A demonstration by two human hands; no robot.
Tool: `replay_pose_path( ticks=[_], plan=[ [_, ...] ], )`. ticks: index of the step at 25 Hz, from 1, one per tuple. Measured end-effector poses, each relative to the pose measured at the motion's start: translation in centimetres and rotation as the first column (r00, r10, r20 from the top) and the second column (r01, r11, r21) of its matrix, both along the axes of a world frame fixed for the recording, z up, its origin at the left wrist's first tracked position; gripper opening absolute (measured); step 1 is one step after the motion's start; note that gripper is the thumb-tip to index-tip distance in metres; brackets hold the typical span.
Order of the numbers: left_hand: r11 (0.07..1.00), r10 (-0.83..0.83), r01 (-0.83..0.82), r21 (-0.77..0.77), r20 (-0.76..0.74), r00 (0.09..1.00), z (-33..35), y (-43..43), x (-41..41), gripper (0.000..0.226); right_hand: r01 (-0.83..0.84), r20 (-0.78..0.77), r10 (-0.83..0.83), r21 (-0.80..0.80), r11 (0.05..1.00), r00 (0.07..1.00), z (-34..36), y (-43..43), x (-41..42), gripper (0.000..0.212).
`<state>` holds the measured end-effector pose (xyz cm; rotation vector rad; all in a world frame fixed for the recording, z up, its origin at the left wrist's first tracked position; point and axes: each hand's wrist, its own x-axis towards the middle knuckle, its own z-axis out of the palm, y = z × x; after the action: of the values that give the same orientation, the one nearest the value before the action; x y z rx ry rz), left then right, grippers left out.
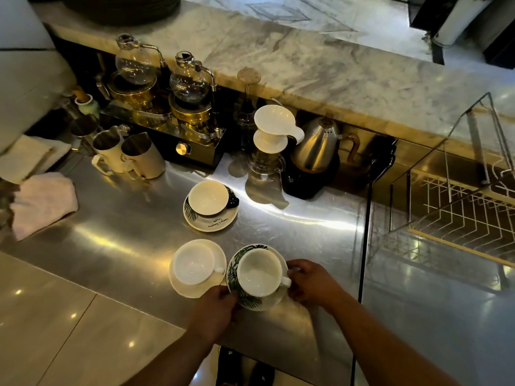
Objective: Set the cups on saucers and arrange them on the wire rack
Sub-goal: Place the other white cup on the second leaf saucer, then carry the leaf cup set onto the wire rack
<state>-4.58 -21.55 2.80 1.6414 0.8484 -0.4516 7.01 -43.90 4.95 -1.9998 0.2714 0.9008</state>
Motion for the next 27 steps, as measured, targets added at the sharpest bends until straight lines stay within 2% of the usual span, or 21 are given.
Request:
replay_pose_path(
  ticks=[7,10,12,16,21,27],
  plan=[
    [0.998,0.026,-0.025,0.064,-0.011,1.0,-0.9,-0.9,0.1,0.012,-0.121,0.053,0.127,-0.105,0.987,0.991,-1.4,0.2,1.1,0.013],
    [0.99,-0.007,0.006,0.141,0.01,1.0,0.7,-2.2,0.4,0.009,-0.102,0.072,0.11,-0.098,0.99,0.991,-0.6,-1.3,0.6,0.015],
    [0.983,-0.039,0.032,0.182,0.034,0.999,2.6,-3.5,1.1,0.006,-0.052,0.054,0.053,-0.035,0.998,0.997,0.6,-3.1,0.6,0.012],
    [0.97,-0.103,0.082,0.228,0.079,0.992,7.5,-7.1,3.0,0.002,0.002,0.091,-0.008,0.064,0.998,0.996,5.1,-8.7,1.0,0.007],
    [0.969,-0.213,0.182,0.164,0.197,0.957,15.0,-12.2,5.3,0.011,0.037,0.193,-0.067,0.158,0.987,0.979,12.5,-15.6,2.1,0.007],
    [0.956,-0.287,0.246,0.163,0.323,0.902,22.6,-17.2,8.1,0.013,0.095,0.293,-0.15,0.194,0.976,0.944,20.5,-21.9,2.8,0.009]
  ],
)
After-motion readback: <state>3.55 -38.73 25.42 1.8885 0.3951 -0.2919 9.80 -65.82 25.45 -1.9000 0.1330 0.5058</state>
